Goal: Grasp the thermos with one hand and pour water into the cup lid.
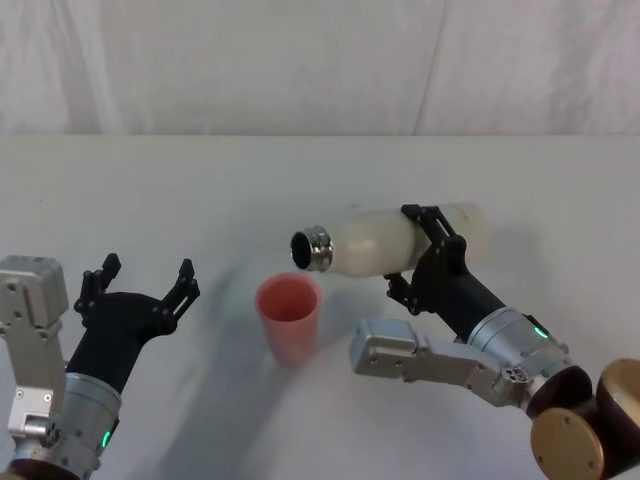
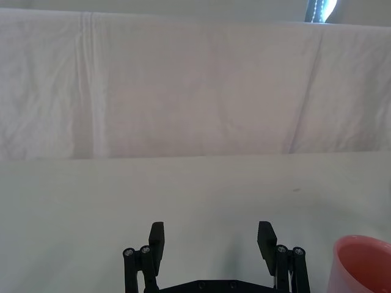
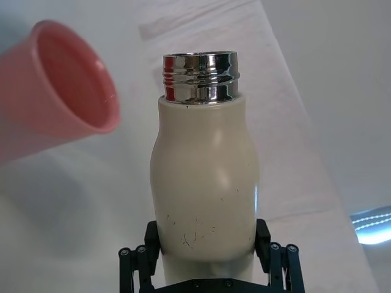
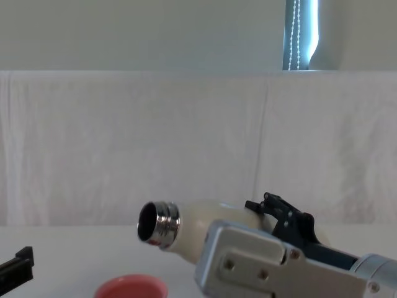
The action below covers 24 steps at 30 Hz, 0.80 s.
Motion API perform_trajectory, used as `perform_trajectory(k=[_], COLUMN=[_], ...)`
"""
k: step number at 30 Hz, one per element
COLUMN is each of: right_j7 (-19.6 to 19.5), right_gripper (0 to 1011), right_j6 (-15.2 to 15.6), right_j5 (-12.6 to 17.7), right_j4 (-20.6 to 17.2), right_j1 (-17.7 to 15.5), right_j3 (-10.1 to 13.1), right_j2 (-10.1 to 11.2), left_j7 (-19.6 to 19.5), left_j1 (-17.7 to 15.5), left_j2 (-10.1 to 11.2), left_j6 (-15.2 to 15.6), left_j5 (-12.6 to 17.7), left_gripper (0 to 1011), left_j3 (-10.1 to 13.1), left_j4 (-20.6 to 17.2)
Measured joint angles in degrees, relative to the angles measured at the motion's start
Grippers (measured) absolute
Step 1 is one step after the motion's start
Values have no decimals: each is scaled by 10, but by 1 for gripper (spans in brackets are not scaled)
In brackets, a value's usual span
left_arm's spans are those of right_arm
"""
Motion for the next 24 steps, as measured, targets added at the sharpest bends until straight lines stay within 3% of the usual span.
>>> perform_trajectory(k=[10, 14, 18, 24], right_j7=[12, 36, 49, 76], right_gripper=[950, 950, 950, 950], right_j6=[-29, -52, -57, -54], right_j5=[84, 165, 203, 285], right_j4=[-18, -28, -32, -35], right_j1=[-23, -39, -46, -58], right_j3=[34, 63, 76, 106], right_j2=[-13, -23, -29, -45], left_j7=[0, 0, 0, 0], left_j1=[0, 0, 0, 0], left_j2=[0, 0, 0, 0], left_j6=[0, 0, 0, 0], left_j5=[0, 0, 0, 0], left_gripper=[1001, 1001, 1001, 1001], left_j3=[0, 0, 0, 0], left_j4=[0, 0, 0, 0])
